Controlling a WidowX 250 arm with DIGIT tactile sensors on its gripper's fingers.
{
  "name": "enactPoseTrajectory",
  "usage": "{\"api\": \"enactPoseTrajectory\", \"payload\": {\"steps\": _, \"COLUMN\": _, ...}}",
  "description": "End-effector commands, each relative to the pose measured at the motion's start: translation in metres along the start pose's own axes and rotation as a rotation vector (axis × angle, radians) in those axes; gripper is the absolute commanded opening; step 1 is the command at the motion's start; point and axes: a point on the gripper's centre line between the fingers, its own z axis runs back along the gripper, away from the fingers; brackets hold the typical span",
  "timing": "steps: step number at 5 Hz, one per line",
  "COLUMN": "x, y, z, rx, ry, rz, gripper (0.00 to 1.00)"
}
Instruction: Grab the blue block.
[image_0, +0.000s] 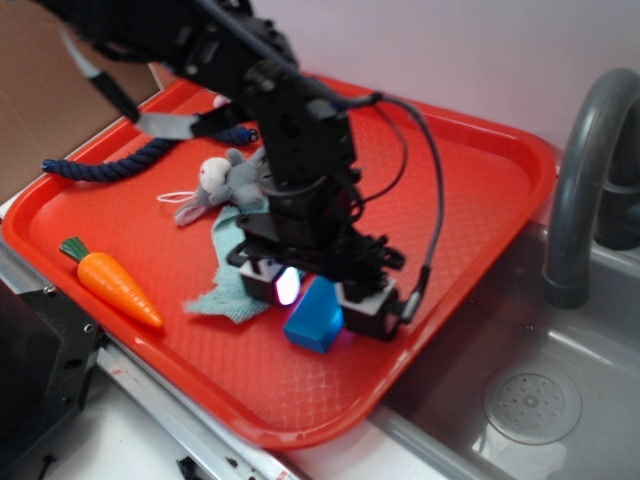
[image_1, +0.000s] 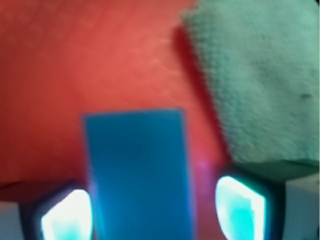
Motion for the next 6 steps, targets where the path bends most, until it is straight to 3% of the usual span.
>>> {"api": "enactPoseTrajectory", "payload": {"steps": 1, "x": -0.005, "y": -0.006, "z": -0.019, "rx": 0.008, "ry": -0.013, "rz": -0.035, "gripper": 0.00}}
{"api": "enactPoseTrajectory", "payload": {"steps": 2, "x": -0.009, "y": -0.004, "z": -0.018, "rx": 0.042, "ry": -0.028, "rz": -0.025, "gripper": 0.00}}
{"api": "enactPoseTrajectory", "payload": {"steps": 3, "x": -0.005, "y": 0.009, "z": 0.033, "rx": 0.020, "ry": -0.039, "rz": -0.123, "gripper": 0.00}}
{"api": "enactPoseTrajectory", "payload": {"steps": 4, "x": -0.008, "y": 0.020, "z": 0.082, "rx": -0.018, "ry": -0.095, "rz": -0.141, "gripper": 0.00}}
{"api": "enactPoseTrajectory", "payload": {"steps": 5, "x": -0.024, "y": 0.048, "z": 0.132, "rx": -0.039, "ry": -0.189, "rz": -0.150, "gripper": 0.00}}
{"api": "enactPoseTrajectory", "payload": {"steps": 6, "x": -0.040, "y": 0.075, "z": 0.181, "rx": -0.069, "ry": -0.225, "rz": -0.130, "gripper": 0.00}}
